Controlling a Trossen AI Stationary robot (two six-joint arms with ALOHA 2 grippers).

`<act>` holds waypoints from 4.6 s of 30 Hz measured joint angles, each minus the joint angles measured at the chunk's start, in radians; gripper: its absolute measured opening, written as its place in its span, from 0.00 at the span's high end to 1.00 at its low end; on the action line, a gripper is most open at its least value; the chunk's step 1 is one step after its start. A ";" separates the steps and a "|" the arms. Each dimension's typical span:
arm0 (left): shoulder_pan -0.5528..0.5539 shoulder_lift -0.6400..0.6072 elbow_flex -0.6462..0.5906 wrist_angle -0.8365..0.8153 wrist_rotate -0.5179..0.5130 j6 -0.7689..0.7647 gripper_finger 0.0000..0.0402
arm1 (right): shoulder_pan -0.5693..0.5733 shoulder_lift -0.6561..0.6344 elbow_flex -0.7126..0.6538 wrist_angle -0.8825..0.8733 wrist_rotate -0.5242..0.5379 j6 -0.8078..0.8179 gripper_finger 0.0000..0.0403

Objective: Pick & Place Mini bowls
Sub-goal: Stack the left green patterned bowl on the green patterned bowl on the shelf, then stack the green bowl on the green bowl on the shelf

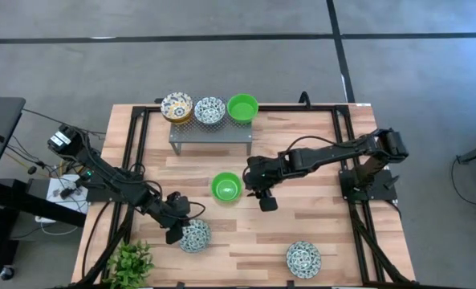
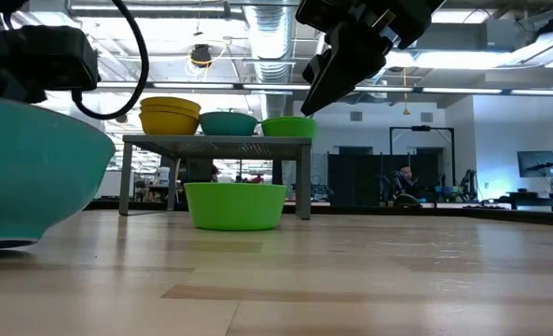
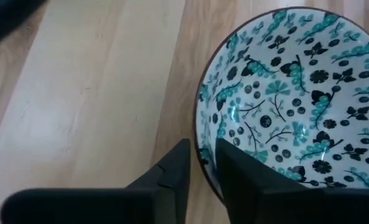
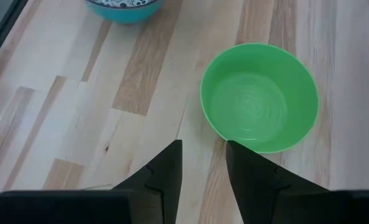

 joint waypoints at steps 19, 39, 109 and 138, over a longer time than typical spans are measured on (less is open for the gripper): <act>0.145 0.000 0.064 0.077 0.013 0.187 0.97 | 0.000 0.000 0.000 -0.042 0.000 0.000 0.70; 0.493 -0.002 0.267 -0.089 0.104 0.678 0.97 | 0.018 -0.084 0.000 -0.269 0.041 0.034 0.70; 1.139 -0.070 0.546 -0.156 -0.186 0.745 0.96 | -0.048 -0.600 -0.520 0.081 0.089 0.105 0.70; 1.132 -0.071 0.546 -0.152 -0.095 0.770 0.91 | -0.048 -0.600 -0.520 0.107 0.089 0.078 0.70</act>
